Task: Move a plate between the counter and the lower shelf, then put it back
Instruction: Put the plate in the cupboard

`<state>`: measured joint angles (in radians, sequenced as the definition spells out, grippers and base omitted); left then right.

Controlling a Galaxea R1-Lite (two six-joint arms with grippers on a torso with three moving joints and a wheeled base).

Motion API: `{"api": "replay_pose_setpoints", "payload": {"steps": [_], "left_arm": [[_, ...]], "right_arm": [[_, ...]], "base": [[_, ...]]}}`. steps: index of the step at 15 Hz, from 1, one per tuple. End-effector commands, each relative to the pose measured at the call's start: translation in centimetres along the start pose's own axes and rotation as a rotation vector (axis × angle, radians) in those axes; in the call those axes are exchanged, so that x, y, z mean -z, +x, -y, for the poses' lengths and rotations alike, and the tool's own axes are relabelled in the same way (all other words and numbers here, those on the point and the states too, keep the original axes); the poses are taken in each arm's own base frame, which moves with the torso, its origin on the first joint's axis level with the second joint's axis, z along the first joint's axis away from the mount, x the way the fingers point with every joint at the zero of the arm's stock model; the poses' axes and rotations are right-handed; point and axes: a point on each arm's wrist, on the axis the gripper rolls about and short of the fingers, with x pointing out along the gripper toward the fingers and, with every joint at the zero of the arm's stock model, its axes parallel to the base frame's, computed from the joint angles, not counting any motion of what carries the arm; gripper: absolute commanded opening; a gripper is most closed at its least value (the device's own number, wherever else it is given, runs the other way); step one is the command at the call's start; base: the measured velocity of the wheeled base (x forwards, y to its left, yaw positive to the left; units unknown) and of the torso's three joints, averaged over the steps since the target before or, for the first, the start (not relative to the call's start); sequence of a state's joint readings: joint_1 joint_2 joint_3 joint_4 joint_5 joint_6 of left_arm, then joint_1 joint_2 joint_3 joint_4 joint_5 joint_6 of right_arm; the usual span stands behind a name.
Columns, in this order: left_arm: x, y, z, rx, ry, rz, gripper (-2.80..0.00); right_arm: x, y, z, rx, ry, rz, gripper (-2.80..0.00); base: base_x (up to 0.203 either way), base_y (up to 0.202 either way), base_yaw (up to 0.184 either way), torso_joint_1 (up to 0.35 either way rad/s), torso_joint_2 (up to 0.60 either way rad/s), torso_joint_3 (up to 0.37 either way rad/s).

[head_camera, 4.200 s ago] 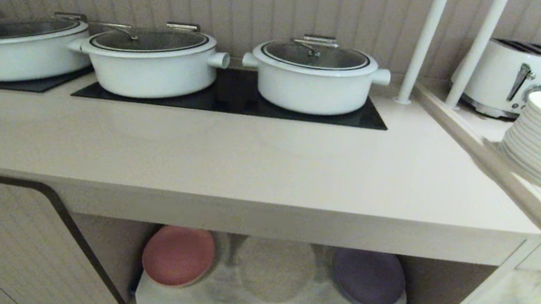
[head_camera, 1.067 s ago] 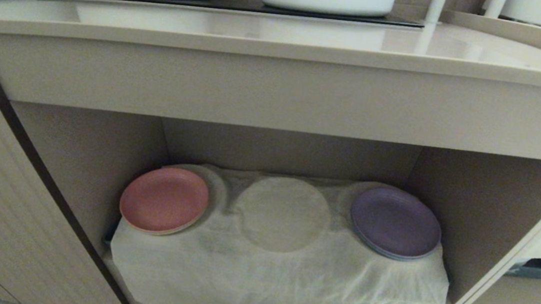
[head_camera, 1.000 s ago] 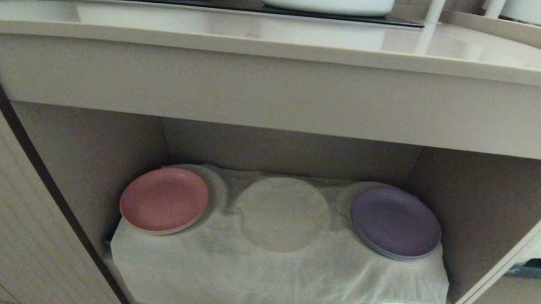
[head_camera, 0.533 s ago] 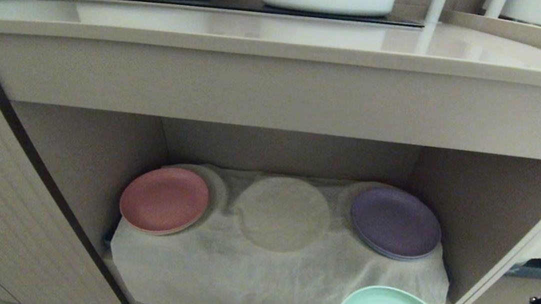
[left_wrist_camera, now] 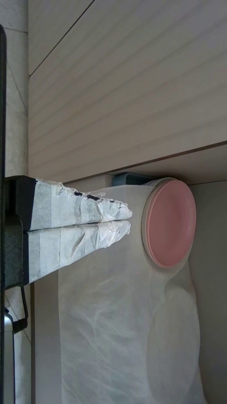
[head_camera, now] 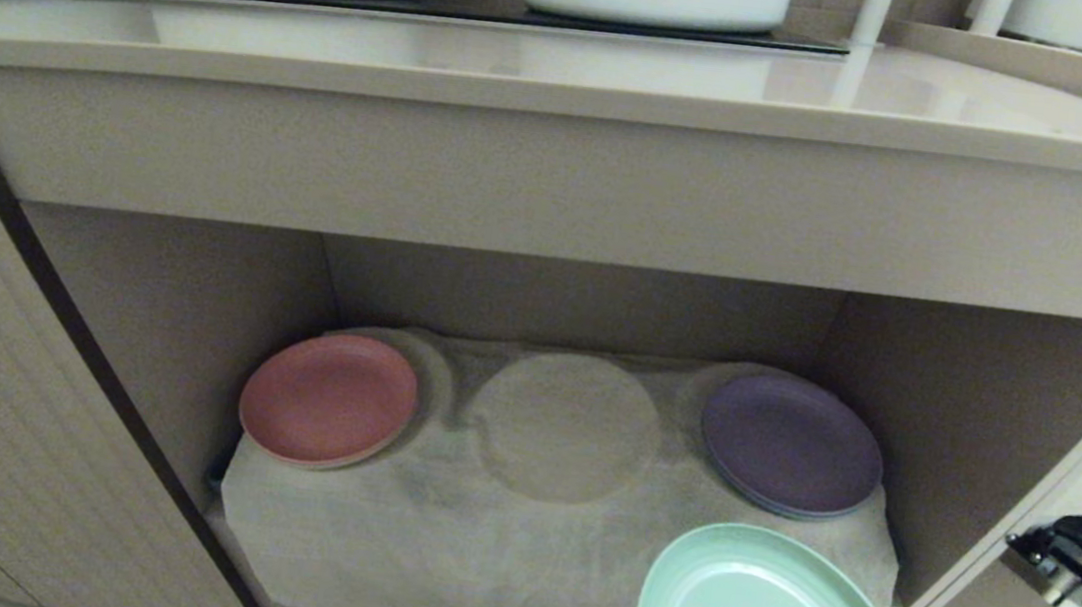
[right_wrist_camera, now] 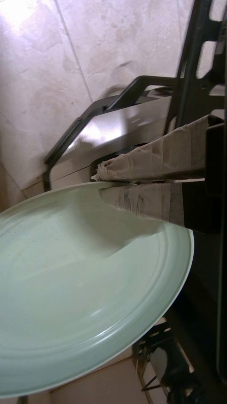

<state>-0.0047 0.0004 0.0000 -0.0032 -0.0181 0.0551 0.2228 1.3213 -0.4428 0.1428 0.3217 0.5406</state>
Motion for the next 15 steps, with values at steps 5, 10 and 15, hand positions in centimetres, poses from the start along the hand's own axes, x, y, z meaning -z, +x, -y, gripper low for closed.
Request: {"api": "replay_pose_setpoints", "payload": {"steps": [5, 10, 15], "left_arm": [[0.0, 0.0, 0.0, 0.000, 0.000, 0.000, -2.80], [0.0, 0.0, 0.0, 0.000, 0.000, 0.000, -2.80], [0.0, 0.0, 0.0, 0.000, 0.000, 0.000, -2.80]], "right_arm": [[-3.2, 2.2, -1.4, -0.010, 0.031, 0.000, -2.80], [-4.9, 3.7, -3.0, -0.041, 0.056, 0.010, -2.80], [-5.5, 5.5, -4.2, -0.052, 0.034, -0.008, -2.80]], "base": [[0.000, 0.000, 0.000, 0.000, 0.00, 0.000], [0.000, 0.000, 0.000, 0.000, 0.00, 0.000], [0.000, 0.000, 0.000, 0.000, 0.00, 0.000]]}}
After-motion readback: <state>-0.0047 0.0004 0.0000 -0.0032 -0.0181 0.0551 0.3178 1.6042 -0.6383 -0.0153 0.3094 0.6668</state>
